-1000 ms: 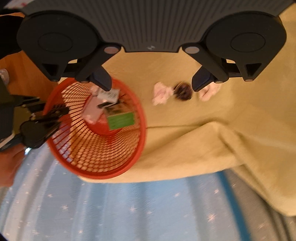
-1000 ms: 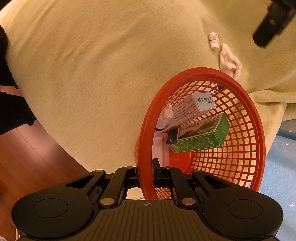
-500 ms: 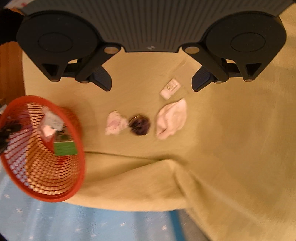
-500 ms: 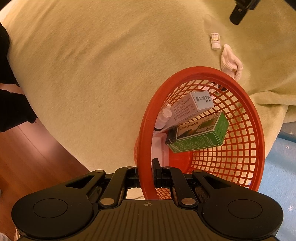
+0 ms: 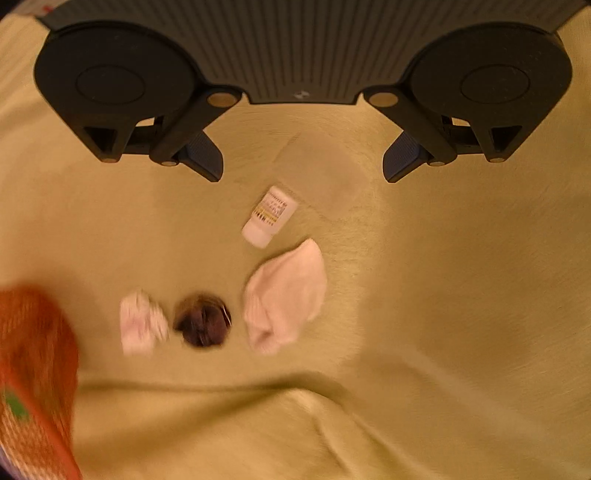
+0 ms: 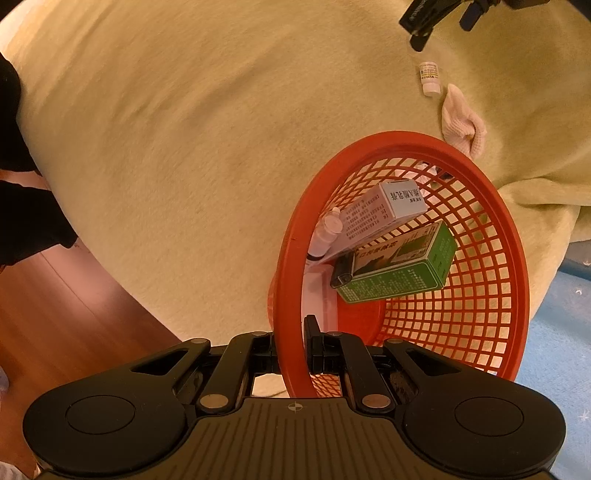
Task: Collect trash
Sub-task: 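Move the left gripper to the clear plastic cup and grasp it, then carry the clear cup over the orange wastebasket and open the left gripper, then lower the left gripper onto the white pill bottle and close it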
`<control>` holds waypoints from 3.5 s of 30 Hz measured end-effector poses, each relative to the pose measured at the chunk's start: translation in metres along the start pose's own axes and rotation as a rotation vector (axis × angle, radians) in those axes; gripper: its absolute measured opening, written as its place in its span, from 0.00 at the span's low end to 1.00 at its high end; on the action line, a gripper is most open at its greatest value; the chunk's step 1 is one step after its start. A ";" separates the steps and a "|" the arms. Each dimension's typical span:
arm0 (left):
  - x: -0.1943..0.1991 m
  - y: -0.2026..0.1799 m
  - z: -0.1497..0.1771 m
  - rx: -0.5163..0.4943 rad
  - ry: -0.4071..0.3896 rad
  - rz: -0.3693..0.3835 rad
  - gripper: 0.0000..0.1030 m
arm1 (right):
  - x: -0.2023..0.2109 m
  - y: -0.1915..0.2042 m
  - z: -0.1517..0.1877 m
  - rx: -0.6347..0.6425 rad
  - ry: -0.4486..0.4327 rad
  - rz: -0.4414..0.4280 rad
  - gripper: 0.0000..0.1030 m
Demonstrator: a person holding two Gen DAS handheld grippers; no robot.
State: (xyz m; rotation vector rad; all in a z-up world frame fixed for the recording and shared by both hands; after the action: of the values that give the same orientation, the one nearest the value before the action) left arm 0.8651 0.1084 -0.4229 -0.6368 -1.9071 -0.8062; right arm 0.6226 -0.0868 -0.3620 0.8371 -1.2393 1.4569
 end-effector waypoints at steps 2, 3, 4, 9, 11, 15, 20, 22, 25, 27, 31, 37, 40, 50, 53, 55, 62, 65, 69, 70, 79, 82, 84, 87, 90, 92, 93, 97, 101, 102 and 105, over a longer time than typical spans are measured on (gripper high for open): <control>-0.011 0.001 0.002 -0.046 0.011 0.001 0.88 | 0.001 0.000 0.000 -0.002 -0.002 -0.002 0.05; -0.017 0.002 0.003 -0.063 0.016 0.001 0.88 | 0.001 -0.001 0.001 -0.004 -0.003 -0.004 0.05; -0.021 0.002 0.004 -0.082 0.018 0.000 0.88 | 0.000 -0.001 0.001 -0.007 -0.005 -0.005 0.05; -0.046 -0.005 0.008 -0.274 0.044 0.000 0.88 | 0.000 -0.002 0.000 -0.013 -0.008 -0.008 0.05; -0.055 -0.009 0.010 -0.348 0.066 0.018 0.88 | -0.001 -0.002 0.000 -0.015 -0.012 -0.008 0.05; -0.066 -0.008 0.005 -0.373 0.087 0.048 0.96 | -0.002 0.000 -0.001 -0.022 -0.019 -0.012 0.05; -0.071 -0.006 0.000 -0.353 0.128 0.069 0.94 | -0.002 -0.002 0.000 -0.029 -0.024 -0.013 0.05; -0.069 -0.006 0.001 -0.318 0.155 0.078 0.87 | -0.002 -0.003 0.001 -0.034 -0.026 -0.011 0.05; -0.062 -0.009 0.008 -0.263 0.193 0.106 0.75 | -0.002 -0.005 0.002 -0.039 -0.029 -0.009 0.05; -0.055 -0.014 0.015 -0.215 0.205 0.142 0.72 | -0.002 -0.005 0.002 -0.042 -0.030 -0.008 0.05; -0.045 -0.025 0.027 -0.136 0.187 0.137 0.70 | -0.002 0.000 0.002 -0.039 -0.031 -0.005 0.05; -0.039 -0.030 0.033 -0.041 0.155 0.089 0.70 | -0.003 0.000 0.002 -0.043 -0.032 -0.004 0.05; -0.033 -0.032 0.035 0.001 0.163 0.076 0.66 | -0.004 -0.001 0.002 -0.050 -0.032 -0.005 0.05; 0.023 -0.046 0.030 0.087 0.129 0.111 0.66 | -0.004 -0.001 0.002 -0.048 -0.028 0.006 0.05; 0.048 -0.055 0.022 0.076 0.091 0.125 0.66 | -0.004 0.000 0.002 -0.045 -0.026 0.011 0.05; 0.067 -0.061 0.016 0.063 0.064 0.140 0.66 | -0.004 0.001 0.002 -0.044 -0.023 0.014 0.05; 0.127 -0.080 -0.005 0.018 -0.028 0.177 0.66 | -0.004 0.001 0.001 -0.039 -0.013 0.021 0.05; 0.147 -0.090 -0.014 -0.020 -0.065 0.200 0.66 | -0.004 0.001 0.001 -0.040 -0.009 0.022 0.05; 0.171 -0.104 -0.029 -0.079 -0.110 0.250 0.66 | -0.003 0.004 0.000 -0.031 -0.005 0.025 0.05; 0.176 -0.107 -0.033 -0.092 -0.122 0.263 0.66 | -0.003 0.005 0.000 -0.029 -0.005 0.027 0.05; 0.198 -0.123 -0.075 -0.174 -0.196 0.359 0.66 | -0.002 0.009 0.000 -0.020 -0.006 0.033 0.05; 0.199 -0.131 -0.091 -0.196 -0.211 0.379 0.66 | -0.002 0.008 0.000 -0.027 -0.006 0.032 0.05; 0.196 -0.138 -0.100 -0.208 -0.219 0.394 0.66 | -0.002 0.008 0.001 -0.032 -0.008 0.032 0.05; 0.192 -0.149 -0.109 -0.233 -0.225 0.416 0.66 | -0.001 0.007 0.001 -0.038 -0.010 0.032 0.04; 0.189 -0.159 -0.118 -0.245 -0.234 0.444 0.66 | -0.001 0.007 0.001 -0.044 -0.014 0.031 0.04; 0.189 -0.165 -0.123 -0.249 -0.246 0.491 0.67 | -0.001 0.007 0.001 -0.046 -0.016 0.030 0.04; 0.189 -0.167 -0.126 -0.246 -0.257 0.511 0.73 | -0.001 0.007 0.001 -0.048 -0.017 0.030 0.04; 0.189 -0.168 -0.129 -0.244 -0.276 0.499 0.80 | -0.001 0.007 0.002 -0.057 -0.021 0.029 0.04; 0.187 -0.158 -0.124 -0.213 -0.264 0.471 0.80 | -0.001 0.008 0.002 -0.061 -0.022 0.027 0.05; 0.187 -0.153 -0.121 -0.203 -0.257 0.462 0.80 | -0.001 0.008 0.002 -0.063 -0.023 0.029 0.05; 0.181 -0.142 -0.111 -0.164 -0.236 0.426 0.80 | -0.002 0.008 0.002 -0.057 -0.023 0.029 0.05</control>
State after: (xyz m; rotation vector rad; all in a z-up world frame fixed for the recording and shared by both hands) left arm 0.7492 -0.0500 -0.2595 -1.2367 -1.8261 -0.6346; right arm 0.6152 -0.0888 -0.3659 0.8030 -1.3089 1.4318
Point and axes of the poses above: each gripper's, at about its wrist camera, not at the fingertips, and x roughly against the way its jaws point, y to its left, z to its underside, the point moved 6 cm from there along -x, roughly the way its jaws point, and after that the axes turned 7 degrees about x, right-handed, at the moved point
